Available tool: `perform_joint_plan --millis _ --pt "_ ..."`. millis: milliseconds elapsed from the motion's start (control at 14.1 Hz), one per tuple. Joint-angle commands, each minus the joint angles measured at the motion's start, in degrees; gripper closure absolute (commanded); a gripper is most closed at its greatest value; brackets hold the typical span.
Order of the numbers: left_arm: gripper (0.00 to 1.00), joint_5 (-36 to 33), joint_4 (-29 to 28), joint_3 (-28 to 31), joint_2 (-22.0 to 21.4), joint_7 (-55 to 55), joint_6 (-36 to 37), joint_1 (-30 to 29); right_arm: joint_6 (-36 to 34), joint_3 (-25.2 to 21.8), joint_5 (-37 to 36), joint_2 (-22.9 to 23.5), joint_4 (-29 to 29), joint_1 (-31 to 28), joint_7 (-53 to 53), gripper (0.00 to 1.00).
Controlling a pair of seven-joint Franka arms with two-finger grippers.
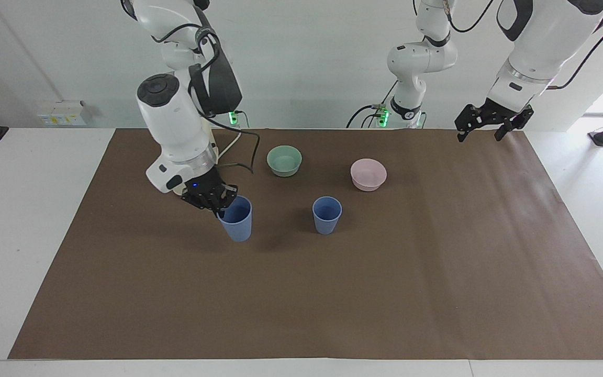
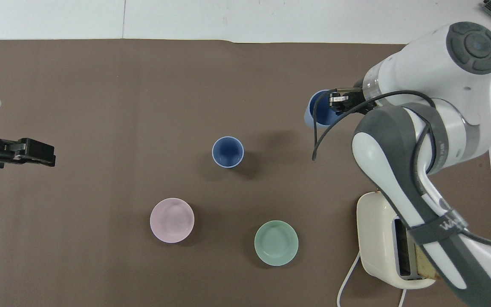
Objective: Stack blue cups with both arms
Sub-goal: 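Carry the blue cup with the right gripper and lower it into the placed cup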
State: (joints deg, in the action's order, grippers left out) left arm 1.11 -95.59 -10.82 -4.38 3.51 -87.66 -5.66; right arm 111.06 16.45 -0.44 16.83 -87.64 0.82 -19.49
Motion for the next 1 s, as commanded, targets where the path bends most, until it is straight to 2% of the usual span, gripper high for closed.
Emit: perform_joint_plan --millis 0,71,427,782,924 --pt "0.00 0.73 -1.79 4.29 -1.69 -0.79 -0.75 4.49 -1.73 0.34 0.09 0.83 3.01 3.38 -4.32 1.00" --pt "0.00 0.73 -1.79 6.40 -1.69 -0.79 -0.75 6.17 -1.64 0.43 0.18 0.83 3.01 4.61 -5.29 1.00" --pt "0.00 0.91 -1.71 6.42 -1.69 -0.61 -1.02 5.05 -1.55 2.80 0.18 0.83 4.59 9.36 -12.67 1.00" --pt "0.00 0.82 2.77 6.51 -1.69 -0.61 0.65 5.13 -0.76 4.47 0.00 0.92 4.85 11.83 -14.18 1.00" --pt "0.00 0.82 2.87 6.42 -2.12 -0.61 0.21 5.22 -0.58 4.12 -0.78 3.01 4.94 14.89 -15.83 1.00"
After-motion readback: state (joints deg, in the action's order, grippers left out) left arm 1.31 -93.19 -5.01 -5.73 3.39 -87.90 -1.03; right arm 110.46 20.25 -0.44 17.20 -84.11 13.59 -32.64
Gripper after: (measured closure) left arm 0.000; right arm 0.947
